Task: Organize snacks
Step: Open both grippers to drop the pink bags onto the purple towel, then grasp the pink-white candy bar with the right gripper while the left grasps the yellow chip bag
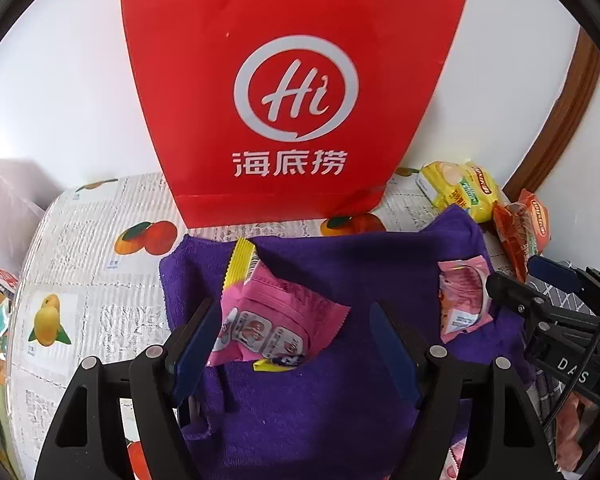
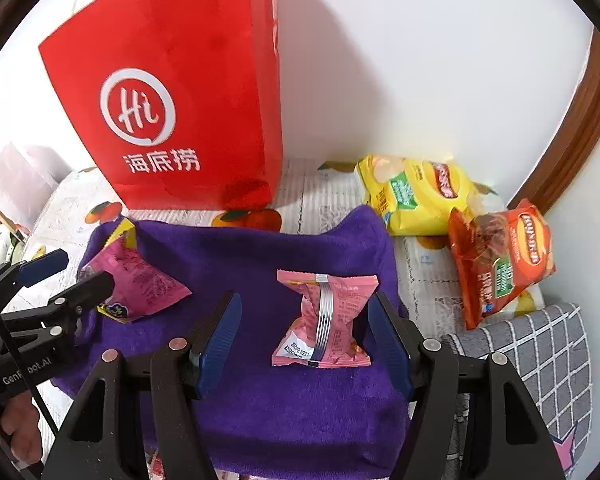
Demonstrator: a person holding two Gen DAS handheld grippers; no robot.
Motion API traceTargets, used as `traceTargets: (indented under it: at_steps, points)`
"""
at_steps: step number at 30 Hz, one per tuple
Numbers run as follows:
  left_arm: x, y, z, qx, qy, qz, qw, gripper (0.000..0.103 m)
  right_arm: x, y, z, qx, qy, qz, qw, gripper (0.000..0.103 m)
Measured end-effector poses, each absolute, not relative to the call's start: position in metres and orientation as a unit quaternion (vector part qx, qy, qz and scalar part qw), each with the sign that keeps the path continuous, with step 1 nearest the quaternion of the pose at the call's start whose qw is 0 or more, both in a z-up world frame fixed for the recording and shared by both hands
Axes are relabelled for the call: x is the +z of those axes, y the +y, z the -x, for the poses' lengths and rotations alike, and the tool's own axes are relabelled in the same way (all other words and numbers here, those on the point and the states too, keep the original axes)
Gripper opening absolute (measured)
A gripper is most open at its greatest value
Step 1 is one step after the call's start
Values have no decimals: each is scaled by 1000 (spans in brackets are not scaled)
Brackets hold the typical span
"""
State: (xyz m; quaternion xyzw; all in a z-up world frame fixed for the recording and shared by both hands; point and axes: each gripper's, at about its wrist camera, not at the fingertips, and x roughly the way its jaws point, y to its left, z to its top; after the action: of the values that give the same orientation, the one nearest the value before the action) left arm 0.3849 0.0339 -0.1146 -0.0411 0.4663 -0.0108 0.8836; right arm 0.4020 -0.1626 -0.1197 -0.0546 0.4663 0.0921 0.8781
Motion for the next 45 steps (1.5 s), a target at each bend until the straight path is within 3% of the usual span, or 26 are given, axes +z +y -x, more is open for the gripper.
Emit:
traceTargets:
  at_steps: [17,21,26,30,35,38,43,45]
  points:
    - [-74,16,-346,-52,445,38,893,75,-148,-212,-280,81,479,16,874,65]
    - [-60,12,-322,-58,431,23,900,75,-170,-218,-253,95,502,-1,860,53]
    - [-56,16,-291,-68,432,27,899,75,-189,-217,-236,123,501,-11,856,50]
    - [-60,23,-266,-61,438,13,897,75,-209,-221,-237,133,534,-33,834,41]
    - [-64,33,-239,-53,440,7,896,75,-207,-235,-218,153,535,-71,828,41]
    - [-65,38,-229,-53,445,13,894,75,-208,-239,-203,173,546,-93,815,42]
    - [-69,38,-210,-55,448,6,893,75,-200,-244,-175,207,537,-117,809,62]
    - [-70,37,-205,-54,449,1,892,75,-196,-244,-166,215,531,-121,811,65]
